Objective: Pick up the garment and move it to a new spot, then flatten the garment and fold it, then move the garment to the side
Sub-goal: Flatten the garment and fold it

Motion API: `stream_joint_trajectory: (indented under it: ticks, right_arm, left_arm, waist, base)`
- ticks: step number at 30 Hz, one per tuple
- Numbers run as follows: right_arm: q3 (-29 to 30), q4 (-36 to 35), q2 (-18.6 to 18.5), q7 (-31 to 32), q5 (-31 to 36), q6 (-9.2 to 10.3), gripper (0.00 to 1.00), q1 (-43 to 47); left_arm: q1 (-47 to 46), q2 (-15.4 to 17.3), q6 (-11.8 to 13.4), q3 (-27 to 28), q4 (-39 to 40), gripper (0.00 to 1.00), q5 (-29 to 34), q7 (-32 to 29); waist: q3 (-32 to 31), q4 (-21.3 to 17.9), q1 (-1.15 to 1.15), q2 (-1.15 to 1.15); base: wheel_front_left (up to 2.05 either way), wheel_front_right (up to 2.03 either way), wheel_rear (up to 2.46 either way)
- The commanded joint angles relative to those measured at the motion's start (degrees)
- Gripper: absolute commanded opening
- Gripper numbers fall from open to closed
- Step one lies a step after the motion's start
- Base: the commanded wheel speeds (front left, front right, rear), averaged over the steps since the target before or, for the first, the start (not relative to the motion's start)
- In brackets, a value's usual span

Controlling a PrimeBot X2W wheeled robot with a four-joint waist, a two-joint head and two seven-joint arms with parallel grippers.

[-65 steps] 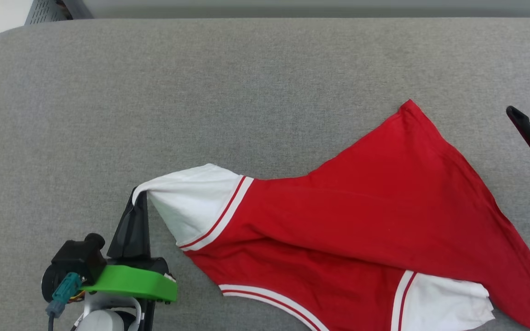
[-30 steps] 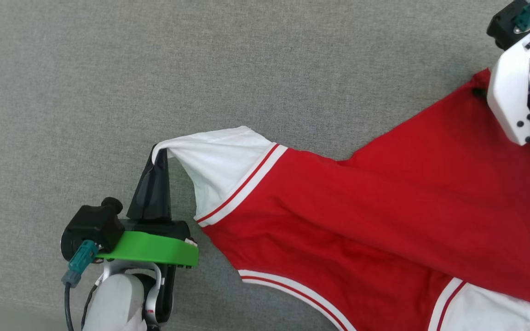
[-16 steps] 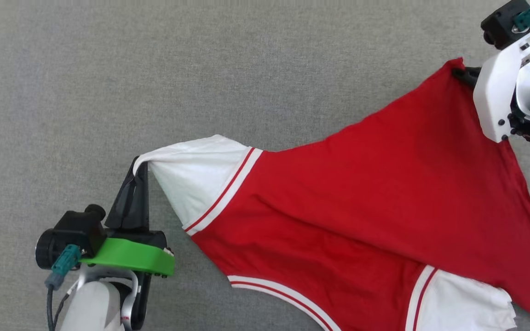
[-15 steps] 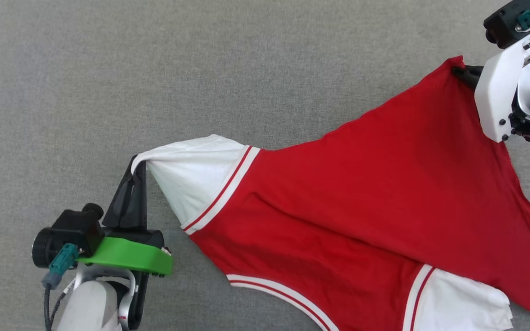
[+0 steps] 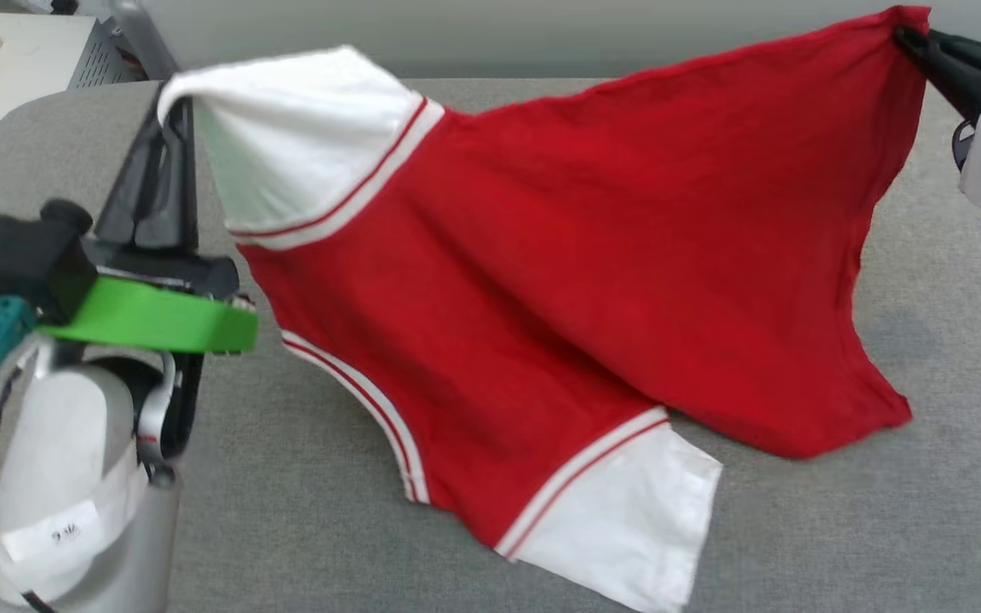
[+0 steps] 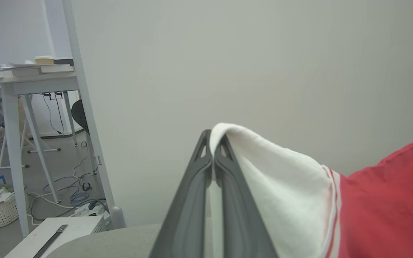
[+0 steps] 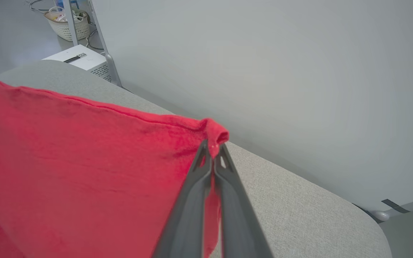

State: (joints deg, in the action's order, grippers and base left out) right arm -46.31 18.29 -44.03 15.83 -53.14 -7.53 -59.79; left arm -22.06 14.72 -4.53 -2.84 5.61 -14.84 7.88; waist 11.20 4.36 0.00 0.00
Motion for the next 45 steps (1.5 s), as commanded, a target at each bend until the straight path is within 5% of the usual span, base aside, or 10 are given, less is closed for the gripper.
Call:
stream_joint_trajectory:
  ticks: [1, 16, 30, 38, 45]
  right_arm:
    - [1.36, -0.49, -0.16, -0.58, 0.02, 0.04, 0.00, 0.30]
    - [15.57, 1.69, 3.95, 1.55, 7.94, 0.04, 0.00, -14.96]
    - [17.13, 15.22, 11.51, -1.44, 16.96, 0.04, 0.00, -43.79]
    - [12.84, 21.47, 13.35, -4.96, 16.73, 0.04, 0.00, -49.12]
    - [8.07, 24.00, 13.95, -9.25, 12.34, 0.04, 0.00, -42.99]
  left_arm:
    - [-3.74, 0.83, -0.50, -0.27, 0.11, 0.00, 0.71, -0.86]
    - [-44.08, 2.48, -2.22, -5.59, -10.89, 0.00, 1.87, -5.45]
    - [-79.82, 4.49, -2.86, -11.35, -29.36, 0.00, 4.42, -2.19]
    - [-85.29, 5.27, -2.92, -13.09, -37.81, 0.00, 2.86, 0.75]
    - [-78.32, 6.10, -2.94, -14.24, -42.54, 0.00, 1.01, 4.34]
  waist:
    - [-0.43, -1.05, 0.00, 0.00]
    - [12.26, -1.85, 0.00, 0.00]
    - [23.22, -2.69, 0.00, 0.00]
    - [25.57, -2.65, 0.00, 0.00]
    - [25.59, -2.88, 0.00, 0.00]
  base:
    - [0.00, 0.00, 0.00]
    - [0.00, 0.00, 0.00]
    - [0.00, 0.00, 0.00]
    - [0.00, 0.00, 0.00]
    - [0.00, 0.00, 0.00]
